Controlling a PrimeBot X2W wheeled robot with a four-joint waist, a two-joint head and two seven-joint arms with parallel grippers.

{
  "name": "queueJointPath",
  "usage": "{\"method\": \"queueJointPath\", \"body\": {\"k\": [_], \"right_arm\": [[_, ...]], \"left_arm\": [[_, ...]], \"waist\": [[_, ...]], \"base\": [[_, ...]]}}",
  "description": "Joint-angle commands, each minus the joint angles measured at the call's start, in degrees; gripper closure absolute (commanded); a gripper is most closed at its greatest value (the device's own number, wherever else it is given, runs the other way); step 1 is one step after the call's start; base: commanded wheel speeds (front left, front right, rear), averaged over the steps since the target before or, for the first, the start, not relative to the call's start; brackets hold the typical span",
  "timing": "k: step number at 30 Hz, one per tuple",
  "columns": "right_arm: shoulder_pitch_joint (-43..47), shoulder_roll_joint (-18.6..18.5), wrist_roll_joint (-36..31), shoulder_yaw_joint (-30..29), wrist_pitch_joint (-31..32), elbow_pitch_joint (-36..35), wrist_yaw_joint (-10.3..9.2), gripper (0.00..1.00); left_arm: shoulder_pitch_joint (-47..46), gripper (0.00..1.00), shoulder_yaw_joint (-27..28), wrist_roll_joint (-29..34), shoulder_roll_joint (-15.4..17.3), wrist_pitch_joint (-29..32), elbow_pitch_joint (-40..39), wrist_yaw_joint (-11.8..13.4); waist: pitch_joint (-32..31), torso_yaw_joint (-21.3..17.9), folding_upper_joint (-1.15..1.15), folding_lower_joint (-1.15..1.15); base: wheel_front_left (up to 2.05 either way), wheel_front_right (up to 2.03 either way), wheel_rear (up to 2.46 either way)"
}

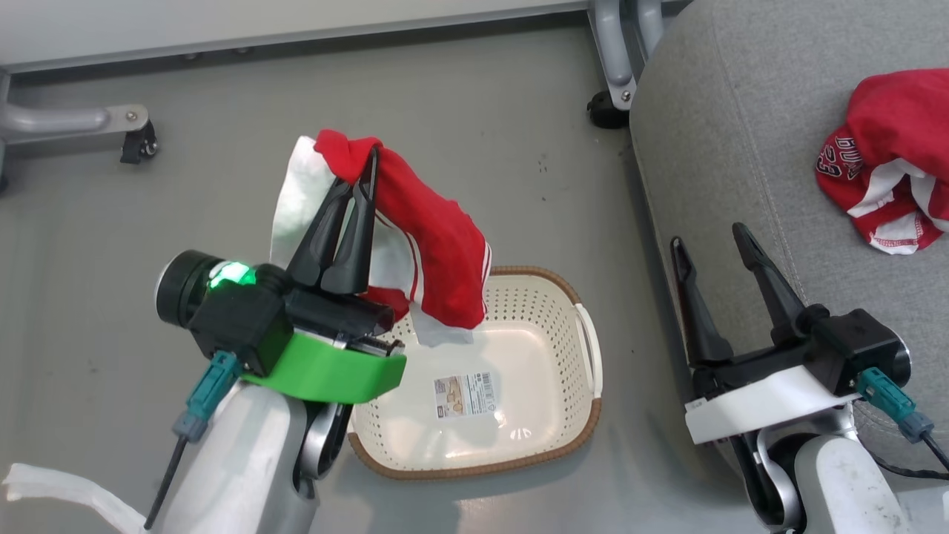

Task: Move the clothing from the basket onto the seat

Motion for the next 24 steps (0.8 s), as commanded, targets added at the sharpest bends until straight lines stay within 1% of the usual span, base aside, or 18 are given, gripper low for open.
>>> {"method": "queueJointPath", "body": {"k": [1,5,13,18,24], "right_arm": [[1.1,-0.2,-0.2,0.3,0.3,-0.1,-0.06,0.0],[2.7,-0.2,0.2,1.1,1.1,0.1,-0.06,0.0],[5.5,-0.2,0.8,1.8,2.3,0.1,-0.06,0.0],[6.8,-0.2,1.3,2.1,3.0,-0.2,-0.06,0.0],[6.7,-0.2,1.4,2.4,3.5,-0.5,-0.06,0.0]], "left_arm": [[2.0,1.0,0.2,0.6,-0.3,-0.2,-0.9,-0.3],[5.7,1.0,0.3,1.1,-0.5,-0.2,-3.5,-0.2],[10.9,1.0,0.1,0.3,-0.8,-0.2,-4.9,0.1],[13.0,1.0,0.0,0.0,-1.0,-0.2,-5.2,0.1],[13.5,1.0,-0.1,0.3,-1.2,-0.2,-5.2,-0.2]], "waist": [[-2.5,0.3,0.0,0.01],[-5.1,0.1,0.0,0.01],[-8.5,0.1,0.0,0.01],[-9.6,0.3,0.0,0.01],[-9.8,0.5,0.0,0.01]], "base": [[0.0,0.0,0.0],[0.0,0.0,0.0],[0.0,0.0,0.0],[0.0,0.0,0.0],[0.0,0.0,0.0]]}}
